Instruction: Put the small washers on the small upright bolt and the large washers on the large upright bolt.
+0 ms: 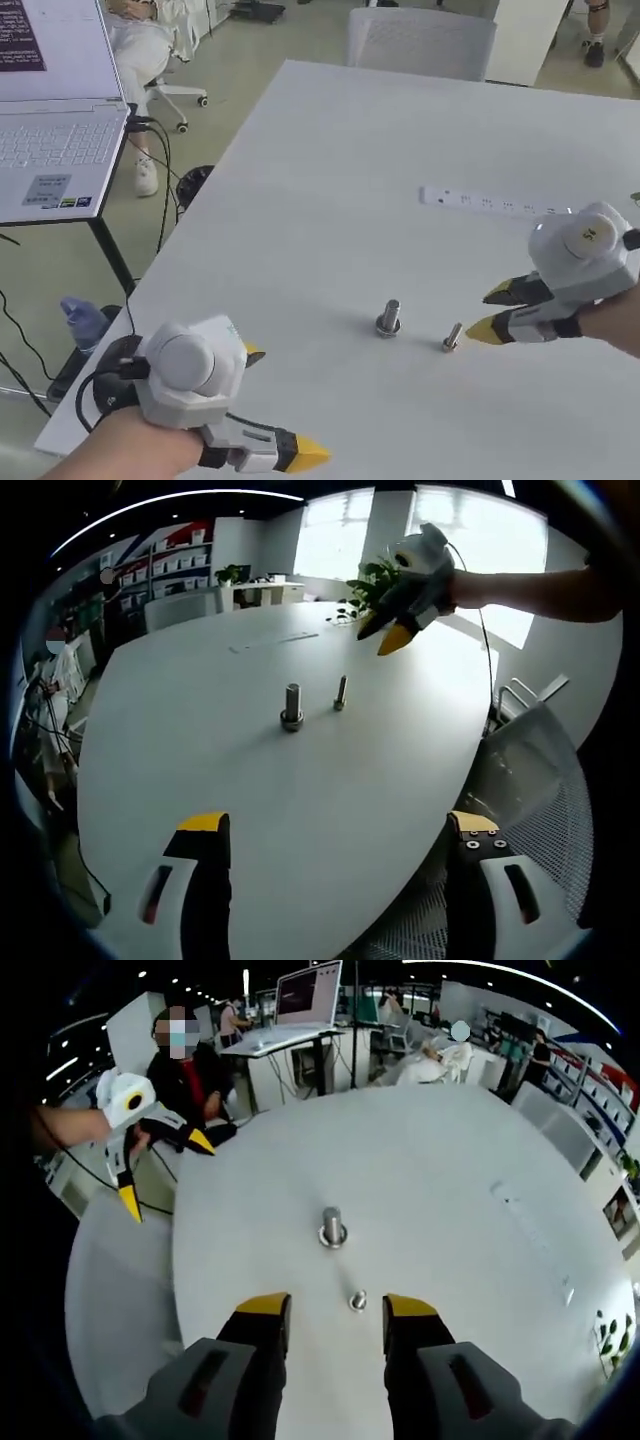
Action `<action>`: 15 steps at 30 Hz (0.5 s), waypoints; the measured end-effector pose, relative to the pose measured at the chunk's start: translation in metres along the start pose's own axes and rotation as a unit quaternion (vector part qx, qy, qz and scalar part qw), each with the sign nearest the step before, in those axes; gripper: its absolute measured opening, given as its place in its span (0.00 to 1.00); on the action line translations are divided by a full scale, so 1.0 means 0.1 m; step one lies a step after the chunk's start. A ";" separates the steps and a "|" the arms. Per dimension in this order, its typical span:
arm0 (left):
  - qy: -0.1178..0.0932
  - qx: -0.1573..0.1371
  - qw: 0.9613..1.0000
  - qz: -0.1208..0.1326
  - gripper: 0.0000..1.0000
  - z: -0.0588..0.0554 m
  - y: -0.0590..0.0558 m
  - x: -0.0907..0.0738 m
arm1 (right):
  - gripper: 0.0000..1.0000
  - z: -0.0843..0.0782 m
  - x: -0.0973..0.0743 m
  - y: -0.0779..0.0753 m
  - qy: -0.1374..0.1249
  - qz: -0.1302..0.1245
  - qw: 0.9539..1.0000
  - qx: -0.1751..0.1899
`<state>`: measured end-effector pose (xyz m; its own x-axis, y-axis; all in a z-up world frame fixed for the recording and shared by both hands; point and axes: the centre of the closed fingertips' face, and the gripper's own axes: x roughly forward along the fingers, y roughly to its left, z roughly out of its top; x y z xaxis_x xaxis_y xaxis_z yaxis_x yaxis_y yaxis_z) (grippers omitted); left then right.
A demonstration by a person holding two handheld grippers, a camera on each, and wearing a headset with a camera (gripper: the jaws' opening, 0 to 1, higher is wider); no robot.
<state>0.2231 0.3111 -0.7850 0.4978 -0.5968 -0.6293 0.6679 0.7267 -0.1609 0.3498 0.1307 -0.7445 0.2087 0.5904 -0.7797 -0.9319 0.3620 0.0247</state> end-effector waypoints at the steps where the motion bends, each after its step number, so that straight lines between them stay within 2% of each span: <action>1: -0.001 -0.001 1.000 0.000 0.89 0.00 0.00 0.00 | 0.38 0.02 -0.03 0.01 -0.012 0.001 1.000 0.006; 4: -0.006 -0.010 1.000 0.004 0.89 0.01 0.02 0.00 | 0.41 0.09 -0.16 0.02 -0.052 -0.005 0.998 0.027; 12: -0.027 -0.010 1.000 0.010 0.89 0.14 0.01 -0.06 | 0.46 0.10 -0.36 0.07 -0.100 -0.019 0.994 0.041; 15: -0.049 -0.021 0.999 0.002 0.89 0.23 0.00 -0.07 | 0.48 0.08 -0.40 0.11 -0.112 -0.019 0.992 0.049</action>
<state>0.2323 0.3076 -0.7626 0.5527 -0.6229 -0.5536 0.6436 0.7411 -0.1914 0.3332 0.1167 -0.7080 0.3149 0.7160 -0.6231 -0.8905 0.4501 0.0672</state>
